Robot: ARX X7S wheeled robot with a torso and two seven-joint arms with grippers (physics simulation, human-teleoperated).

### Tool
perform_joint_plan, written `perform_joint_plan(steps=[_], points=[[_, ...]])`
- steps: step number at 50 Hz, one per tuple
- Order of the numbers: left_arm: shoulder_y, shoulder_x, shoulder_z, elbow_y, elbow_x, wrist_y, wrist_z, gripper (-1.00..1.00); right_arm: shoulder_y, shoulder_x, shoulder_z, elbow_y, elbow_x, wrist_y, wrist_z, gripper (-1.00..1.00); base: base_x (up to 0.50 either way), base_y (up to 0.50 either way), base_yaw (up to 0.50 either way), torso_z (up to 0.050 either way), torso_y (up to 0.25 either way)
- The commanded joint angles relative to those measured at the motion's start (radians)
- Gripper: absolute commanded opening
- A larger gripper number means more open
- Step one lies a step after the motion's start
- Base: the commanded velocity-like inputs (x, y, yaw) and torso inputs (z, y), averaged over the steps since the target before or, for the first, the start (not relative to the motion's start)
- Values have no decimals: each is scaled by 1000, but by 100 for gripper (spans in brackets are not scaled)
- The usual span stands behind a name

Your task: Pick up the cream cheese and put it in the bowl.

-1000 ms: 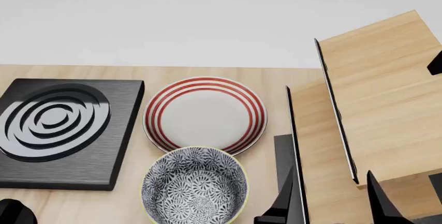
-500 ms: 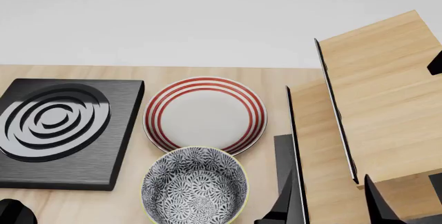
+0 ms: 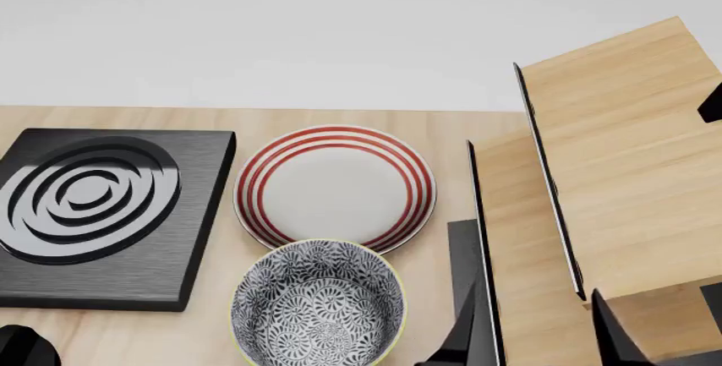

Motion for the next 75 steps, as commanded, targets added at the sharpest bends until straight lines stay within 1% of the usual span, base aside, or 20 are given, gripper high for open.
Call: perform_joint_plan(steps=[1, 17, 34, 58, 75], points=[[-41, 3, 5, -69, -26, 17, -7, 100, -4, 1, -8, 7, -3, -7, -1, 100, 0, 0, 0, 0, 0], [-91, 7, 20, -151, -34, 36, -36, 100, -8, 4, -10, 12, -1, -14, -1, 100, 0, 0, 0, 0, 0], [-129, 2, 48, -183, -33, 26, -67, 100, -9, 10, -9, 15, 2, -19, -1, 100, 0, 0, 0, 0, 0], [-189, -13, 60, -305, -55, 63, -77, 100, -14, 11, -20, 24, -3, -30, 1, 100, 0, 0, 0, 0, 0], [-196, -23, 62, -344, -67, 84, -90, 100, -16, 11, -28, 28, -3, -34, 2, 100, 0, 0, 0, 0, 0]])
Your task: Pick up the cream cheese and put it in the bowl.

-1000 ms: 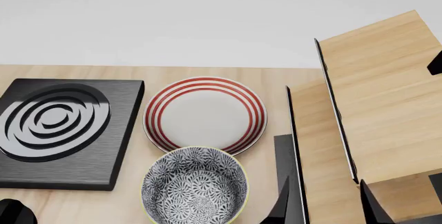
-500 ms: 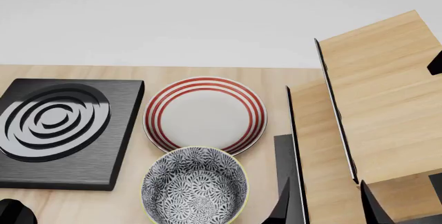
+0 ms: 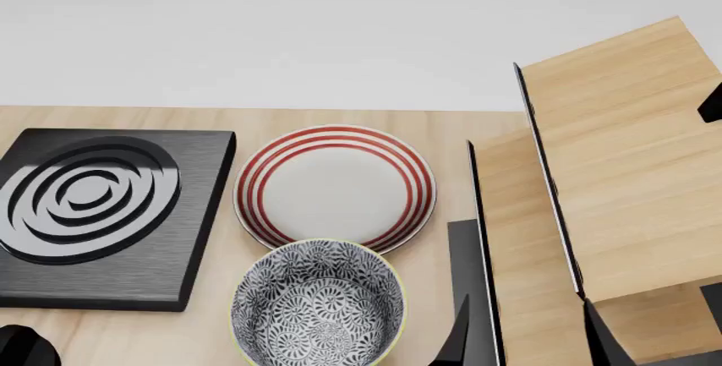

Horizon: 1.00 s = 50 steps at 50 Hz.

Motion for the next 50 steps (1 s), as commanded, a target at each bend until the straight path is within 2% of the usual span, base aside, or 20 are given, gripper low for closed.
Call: perform_joint_plan(steps=[1, 50], points=[[-12, -8, 3, -33, -2, 15, -12, 100, -1, 0, -5, 6, -1, -6, 0, 100, 0, 0, 0, 0, 0], [-111, -23, 26, -205, -3, 44, -30, 100, 3, 6, -18, 17, 1, -7, 5, 100, 0, 0, 0, 0, 0]])
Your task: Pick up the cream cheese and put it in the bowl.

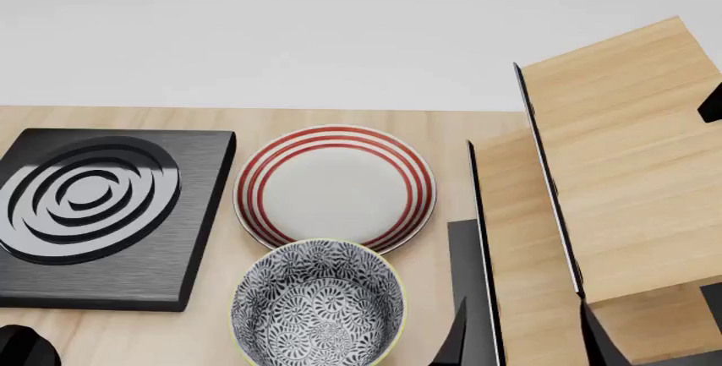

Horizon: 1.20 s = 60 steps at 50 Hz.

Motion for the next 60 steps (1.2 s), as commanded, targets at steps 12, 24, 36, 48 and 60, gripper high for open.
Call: perform_joint_plan(steps=[12, 24, 36, 48, 60], points=[[-43, -3, 5, -109, 5, 41, -8, 100, 0, 0, -15, 14, -4, -6, -3, 100, 0, 0, 0, 0, 0], [-51, -6, 8, -118, 5, 34, -21, 100, 2, 4, -21, 13, -5, -3, -2, 100, 0, 0, 0, 0, 0], [-61, -10, 19, -127, 25, 31, -47, 100, 9, 7, -27, 11, -1, 2, -6, 100, 0, 0, 0, 0, 0], [-77, -2, 15, -186, 1, 36, -29, 100, 11, 5, -33, 20, -3, 1, -4, 100, 0, 0, 0, 0, 0], [-82, -2, 12, -193, -29, 17, -8, -100, 9, 7, -34, 18, -1, 3, 1, 100, 0, 0, 0, 0, 0]])
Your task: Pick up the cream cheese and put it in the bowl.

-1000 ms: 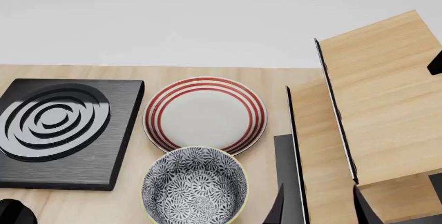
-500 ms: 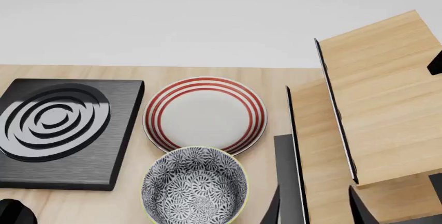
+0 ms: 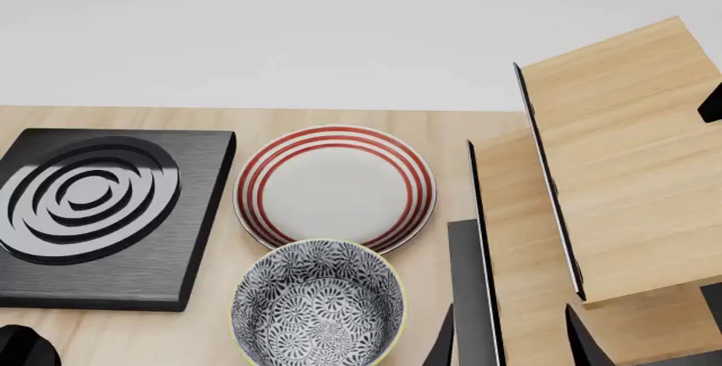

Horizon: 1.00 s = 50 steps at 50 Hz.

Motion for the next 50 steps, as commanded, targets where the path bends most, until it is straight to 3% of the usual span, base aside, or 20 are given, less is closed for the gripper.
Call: perform_joint_plan(steps=[1, 16, 31, 50], points=[[-2, 2, 0, -18, -31, -4, 19, -100, -1, 0, -1, 2, 1, -1, 3, 100, 0, 0, 0, 0, 0], [8, -2, 7, 2, -38, 10, 23, -100, -4, 3, -4, 2, 4, -4, 4, 100, 1, 0, 0, 0, 0], [141, -56, 53, 443, -55, -198, -36, -100, -1, 9, -1, -6, 9, 0, 7, 100, 0, 0, 0, 0, 0], [185, -84, 37, 609, -89, -273, -72, -100, -5, 9, -3, -1, 11, -12, 7, 100, 0, 0, 0, 0, 0]])
